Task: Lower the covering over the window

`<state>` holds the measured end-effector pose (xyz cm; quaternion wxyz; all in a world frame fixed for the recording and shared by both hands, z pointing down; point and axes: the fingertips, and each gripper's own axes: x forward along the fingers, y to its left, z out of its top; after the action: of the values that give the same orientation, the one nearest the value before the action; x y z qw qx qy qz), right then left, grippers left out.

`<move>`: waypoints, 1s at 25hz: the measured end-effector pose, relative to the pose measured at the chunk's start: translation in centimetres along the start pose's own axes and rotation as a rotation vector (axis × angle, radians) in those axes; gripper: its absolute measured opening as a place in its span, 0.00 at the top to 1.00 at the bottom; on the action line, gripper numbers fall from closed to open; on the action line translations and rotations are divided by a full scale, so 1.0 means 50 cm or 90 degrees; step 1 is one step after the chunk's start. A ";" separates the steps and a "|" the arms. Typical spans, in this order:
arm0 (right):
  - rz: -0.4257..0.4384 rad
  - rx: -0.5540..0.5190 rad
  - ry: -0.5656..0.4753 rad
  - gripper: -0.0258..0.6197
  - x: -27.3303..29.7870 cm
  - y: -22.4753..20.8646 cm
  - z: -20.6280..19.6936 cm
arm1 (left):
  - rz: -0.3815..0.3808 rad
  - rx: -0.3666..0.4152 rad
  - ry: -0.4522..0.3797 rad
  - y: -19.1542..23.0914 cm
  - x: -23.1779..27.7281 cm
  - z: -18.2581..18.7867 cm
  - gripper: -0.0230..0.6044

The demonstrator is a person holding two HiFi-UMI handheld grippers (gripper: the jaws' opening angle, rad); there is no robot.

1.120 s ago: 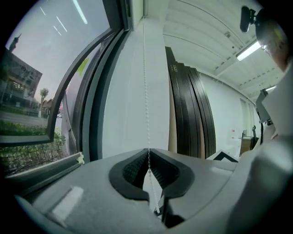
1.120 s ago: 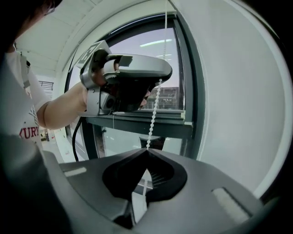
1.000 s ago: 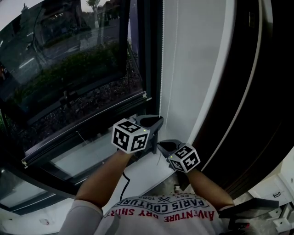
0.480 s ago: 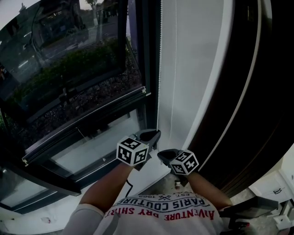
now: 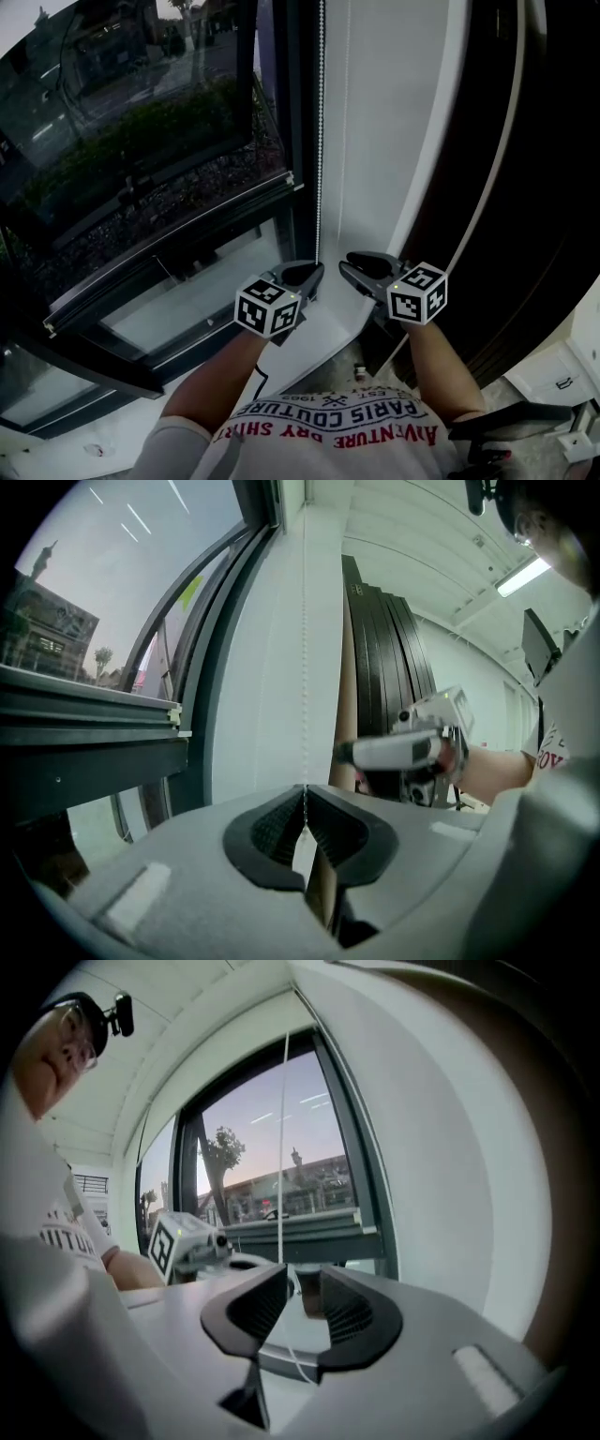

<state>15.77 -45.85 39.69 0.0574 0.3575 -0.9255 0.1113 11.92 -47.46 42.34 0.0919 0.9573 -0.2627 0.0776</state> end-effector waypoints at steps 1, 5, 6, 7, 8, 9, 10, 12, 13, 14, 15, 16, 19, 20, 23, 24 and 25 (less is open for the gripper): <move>0.007 -0.012 -0.022 0.80 -0.003 0.009 0.047 | -0.005 0.003 0.002 -0.007 0.001 0.000 0.94; 0.032 -0.049 -0.082 0.78 -0.006 0.043 0.194 | -0.022 0.010 0.007 -0.036 0.004 -0.001 0.94; 0.031 -0.055 -0.086 0.78 -0.003 0.045 0.217 | -0.027 0.009 0.008 -0.043 0.005 -0.001 0.94; 0.027 -0.063 -0.085 0.78 0.000 0.046 0.234 | -0.033 0.008 0.009 -0.049 0.006 -0.002 0.94; 0.025 -0.072 -0.083 0.78 0.004 0.048 0.247 | -0.040 0.005 0.011 -0.056 0.007 -0.002 0.94; 0.025 -0.080 -0.082 0.78 0.008 0.052 0.257 | -0.047 0.002 0.014 -0.063 0.008 -0.003 0.94; 0.029 -0.085 -0.083 0.78 0.010 0.057 0.266 | -0.053 -0.001 0.016 -0.069 0.008 -0.003 0.94; 0.038 -0.083 -0.092 0.79 0.013 0.068 0.281 | -0.060 -0.003 0.019 -0.079 0.009 -0.003 0.94; 0.038 -0.082 -0.096 0.83 0.014 0.070 0.287 | -0.061 -0.002 0.021 -0.082 0.009 -0.002 0.94; 0.036 -0.084 -0.098 0.87 0.014 0.071 0.290 | -0.061 -0.002 0.022 -0.085 0.009 -0.001 0.94; 0.035 -0.087 -0.098 0.89 0.014 0.073 0.292 | -0.061 -0.002 0.023 -0.088 0.010 -0.001 0.94; 0.036 -0.091 -0.097 0.93 0.014 0.075 0.291 | -0.060 -0.003 0.024 -0.090 0.010 -0.001 0.94; 0.030 -0.086 -0.104 0.94 0.009 0.071 0.289 | -0.059 -0.006 0.023 -0.090 0.010 -0.002 0.94; 0.026 -0.083 -0.108 0.94 0.008 0.068 0.288 | -0.058 -0.007 0.022 -0.089 0.010 -0.002 0.94; 0.018 -0.100 -0.098 0.94 0.010 0.068 0.275 | -0.055 -0.004 0.033 -0.087 0.013 -0.015 0.94; 0.013 -0.118 -0.082 0.95 0.014 0.070 0.262 | -0.052 -0.001 0.045 -0.086 0.016 -0.028 0.94; 0.006 -0.137 -0.064 0.95 0.019 0.070 0.245 | -0.047 -0.004 0.055 -0.082 0.018 -0.045 0.94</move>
<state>12.37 -46.98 27.41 0.0487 0.3502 -0.9354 -0.0062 14.57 -43.94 44.13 0.1089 0.9619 -0.2230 0.1148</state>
